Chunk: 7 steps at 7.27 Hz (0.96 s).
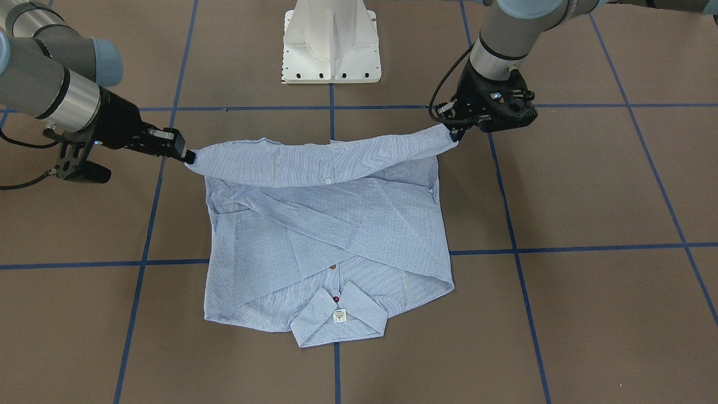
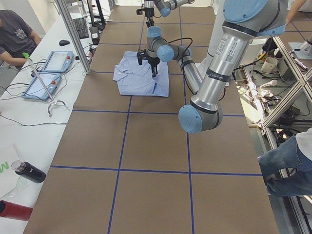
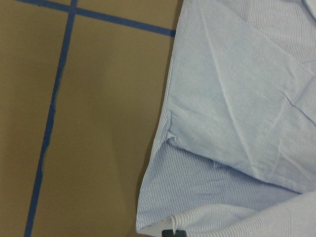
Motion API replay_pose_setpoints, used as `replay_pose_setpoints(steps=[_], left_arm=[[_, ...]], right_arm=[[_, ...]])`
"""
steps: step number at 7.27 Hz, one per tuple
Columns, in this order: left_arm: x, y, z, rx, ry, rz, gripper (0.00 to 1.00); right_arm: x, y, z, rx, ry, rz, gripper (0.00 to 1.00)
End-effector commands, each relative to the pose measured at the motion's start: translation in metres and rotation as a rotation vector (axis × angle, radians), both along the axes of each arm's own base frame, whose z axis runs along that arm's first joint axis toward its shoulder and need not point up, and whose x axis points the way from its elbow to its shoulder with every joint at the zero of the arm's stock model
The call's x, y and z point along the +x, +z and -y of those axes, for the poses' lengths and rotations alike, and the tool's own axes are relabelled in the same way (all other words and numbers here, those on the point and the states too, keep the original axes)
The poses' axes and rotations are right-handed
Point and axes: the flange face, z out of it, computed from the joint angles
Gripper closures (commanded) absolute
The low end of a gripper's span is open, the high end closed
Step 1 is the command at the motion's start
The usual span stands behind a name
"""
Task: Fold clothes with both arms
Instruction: 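Lay the hem over the collar with both grippers, pulling it taut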
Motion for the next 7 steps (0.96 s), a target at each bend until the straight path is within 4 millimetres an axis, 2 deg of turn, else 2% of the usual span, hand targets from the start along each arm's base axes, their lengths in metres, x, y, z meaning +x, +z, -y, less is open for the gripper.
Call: replay_pose_setpoints(steps=[1, 2, 5, 6, 7], left_arm=[[-0.002, 0.003, 0.038, 0.026, -0.042, -0.03, 1.0], [0.005, -0.002, 0.061, 0.019, -0.053, -0.033, 1.0], [0.008, 0.023, 0.115, 0.039, -0.104, -0.049, 1.0], [0.003, 0.034, 0.132, 0.05, -0.124, -0.06, 1.0], [0.002, 0.054, 0.152, 0.063, -0.142, -0.071, 1.0]], right_arm=[[0.006, 0.002, 0.041, -0.015, 0.045, -0.015, 1.0], [0.007, 0.004, 0.058, -0.026, 0.06, -0.023, 1.0], [-0.004, 0.007, 0.088, -0.038, 0.094, -0.054, 1.0], [-0.004, 0.007, 0.09, -0.04, 0.097, -0.057, 1.0], [-0.002, 0.015, 0.096, -0.041, 0.123, -0.077, 1.0]])
